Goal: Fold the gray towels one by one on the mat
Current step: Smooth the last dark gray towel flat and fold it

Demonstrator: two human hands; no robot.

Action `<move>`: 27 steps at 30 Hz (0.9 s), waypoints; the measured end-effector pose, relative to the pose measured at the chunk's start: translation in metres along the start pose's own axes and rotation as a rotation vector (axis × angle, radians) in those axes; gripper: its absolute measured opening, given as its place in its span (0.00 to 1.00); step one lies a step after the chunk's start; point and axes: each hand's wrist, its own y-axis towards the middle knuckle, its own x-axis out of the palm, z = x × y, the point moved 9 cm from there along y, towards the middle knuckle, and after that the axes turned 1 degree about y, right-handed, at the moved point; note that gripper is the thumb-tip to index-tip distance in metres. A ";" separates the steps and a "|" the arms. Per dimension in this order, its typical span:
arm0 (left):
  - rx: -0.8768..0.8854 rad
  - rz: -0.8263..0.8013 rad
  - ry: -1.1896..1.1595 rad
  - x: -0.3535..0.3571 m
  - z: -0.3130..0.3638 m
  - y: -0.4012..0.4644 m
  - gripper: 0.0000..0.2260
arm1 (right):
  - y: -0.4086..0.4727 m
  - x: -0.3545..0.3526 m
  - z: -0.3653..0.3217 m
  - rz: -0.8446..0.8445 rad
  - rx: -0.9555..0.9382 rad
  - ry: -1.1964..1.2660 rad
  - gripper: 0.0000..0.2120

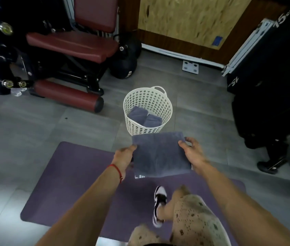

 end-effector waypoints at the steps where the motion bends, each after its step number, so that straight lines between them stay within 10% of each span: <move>1: -0.015 -0.002 0.015 0.005 0.006 0.012 0.13 | 0.018 0.003 -0.006 -0.004 0.020 0.011 0.23; 18: -0.433 0.343 -0.310 0.208 0.067 0.403 0.12 | 0.565 0.112 -0.118 -0.403 -0.066 -0.638 0.20; 27: -0.535 0.432 -0.327 0.233 -0.014 0.604 0.10 | 0.739 0.197 -0.035 -0.432 -0.133 -0.841 0.18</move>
